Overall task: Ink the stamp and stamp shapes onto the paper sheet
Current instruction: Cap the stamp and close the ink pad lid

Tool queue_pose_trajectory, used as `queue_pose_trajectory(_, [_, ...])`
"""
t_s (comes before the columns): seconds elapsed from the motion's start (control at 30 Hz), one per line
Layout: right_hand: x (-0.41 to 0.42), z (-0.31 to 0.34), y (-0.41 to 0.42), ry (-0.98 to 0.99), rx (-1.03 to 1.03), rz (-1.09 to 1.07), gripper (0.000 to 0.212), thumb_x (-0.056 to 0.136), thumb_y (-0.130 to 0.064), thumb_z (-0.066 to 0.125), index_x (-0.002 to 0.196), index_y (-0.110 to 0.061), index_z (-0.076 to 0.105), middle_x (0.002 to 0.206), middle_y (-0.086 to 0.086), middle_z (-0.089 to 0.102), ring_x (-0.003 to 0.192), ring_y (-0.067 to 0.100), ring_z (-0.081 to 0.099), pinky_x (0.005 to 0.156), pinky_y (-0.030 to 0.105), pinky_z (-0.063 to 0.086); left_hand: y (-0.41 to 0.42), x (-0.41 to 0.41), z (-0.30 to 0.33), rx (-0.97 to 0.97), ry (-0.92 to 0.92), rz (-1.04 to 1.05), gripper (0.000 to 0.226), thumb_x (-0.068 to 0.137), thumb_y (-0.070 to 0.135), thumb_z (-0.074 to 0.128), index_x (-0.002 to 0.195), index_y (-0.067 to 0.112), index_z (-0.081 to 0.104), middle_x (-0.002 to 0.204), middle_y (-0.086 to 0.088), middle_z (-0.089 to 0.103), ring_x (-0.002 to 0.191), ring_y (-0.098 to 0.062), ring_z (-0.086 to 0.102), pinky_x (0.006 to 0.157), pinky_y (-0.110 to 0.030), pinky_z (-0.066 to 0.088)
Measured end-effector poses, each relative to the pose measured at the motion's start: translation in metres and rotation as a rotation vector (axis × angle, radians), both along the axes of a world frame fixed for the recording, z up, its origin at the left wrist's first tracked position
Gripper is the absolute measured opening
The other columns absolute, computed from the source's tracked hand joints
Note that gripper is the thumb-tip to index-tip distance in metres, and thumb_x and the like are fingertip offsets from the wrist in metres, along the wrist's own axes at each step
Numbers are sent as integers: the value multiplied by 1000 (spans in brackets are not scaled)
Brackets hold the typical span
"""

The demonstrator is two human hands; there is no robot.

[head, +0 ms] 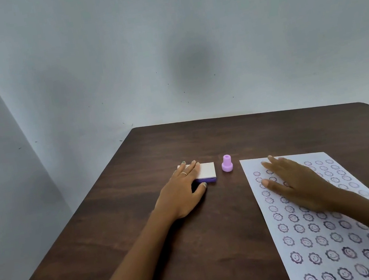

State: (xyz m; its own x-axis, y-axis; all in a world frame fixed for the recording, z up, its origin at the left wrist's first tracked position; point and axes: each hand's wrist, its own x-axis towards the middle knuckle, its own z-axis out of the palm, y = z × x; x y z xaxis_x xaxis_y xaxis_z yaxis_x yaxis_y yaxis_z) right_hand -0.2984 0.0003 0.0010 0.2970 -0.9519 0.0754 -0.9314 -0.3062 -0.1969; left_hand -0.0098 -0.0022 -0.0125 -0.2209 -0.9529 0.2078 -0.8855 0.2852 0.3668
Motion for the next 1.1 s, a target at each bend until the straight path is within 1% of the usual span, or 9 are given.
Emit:
queue_pose_trajectory(0.1, [0,-6,2,57,24,-9,81,76,-67,8,146,-27,8,158,-3,5,146,18,4,117,39,5,1,0,1,-2,1,1,60,95,44,38,149,29,17,158,14,14,146,-7,1,115,-36,24])
queue_pose_trajectory(0.2, [5,-9,-6,79,17,-12,85,73,-69,4,146,-26,5,158,-2,3,146,19,2,117,40,3,2,-1,2,4,0,9,60,95,45,38,149,30,16,158,15,13,146,-7,0,114,-37,25])
queue_pose_trajectory(0.3, [9,-13,-16,91,1,-18,82,76,-69,6,146,-25,5,158,-2,3,146,19,3,117,40,3,2,-1,2,9,-1,6,61,95,45,38,149,30,15,158,15,12,146,-6,0,113,-36,25])
queue_pose_trajectory(0.5, [15,-15,-30,111,-9,-16,72,87,-64,14,146,-24,6,158,0,4,146,21,3,117,43,4,1,0,1,9,4,0,61,94,46,39,149,31,16,158,16,13,146,-5,0,113,-36,25])
queue_pose_trajectory(0.57, [17,-14,-31,111,-11,-12,71,87,-63,15,146,-24,6,158,0,5,146,21,4,117,43,5,1,0,2,11,8,-2,61,94,46,39,149,31,16,158,15,13,146,-5,0,113,-35,23])
queue_pose_trajectory(0.7, [19,-12,-33,106,-11,-7,70,88,-63,17,146,-24,7,158,1,5,146,21,4,117,44,4,0,0,3,4,14,-17,62,94,44,42,149,28,18,159,12,14,146,-8,2,115,-28,13])
queue_pose_trajectory(0.8, [20,-12,-34,106,-11,-8,70,89,-62,17,146,-23,7,158,1,5,146,21,4,117,43,4,0,-1,6,10,8,-27,63,94,43,42,149,25,18,159,9,14,147,-10,2,116,-28,8])
queue_pose_trajectory(0.97, [21,-13,-35,114,-11,-18,70,88,-63,17,146,-24,7,158,1,5,146,22,4,117,44,4,0,-3,8,22,3,-32,64,94,42,44,150,24,18,159,8,14,147,-11,2,117,-31,8])
queue_pose_trajectory(1.1, [21,-14,-35,109,-14,-17,71,87,-64,16,146,-24,8,158,0,5,146,23,4,117,44,4,1,-4,9,22,1,-45,63,95,40,45,149,23,18,159,7,14,147,-13,3,117,-31,6])
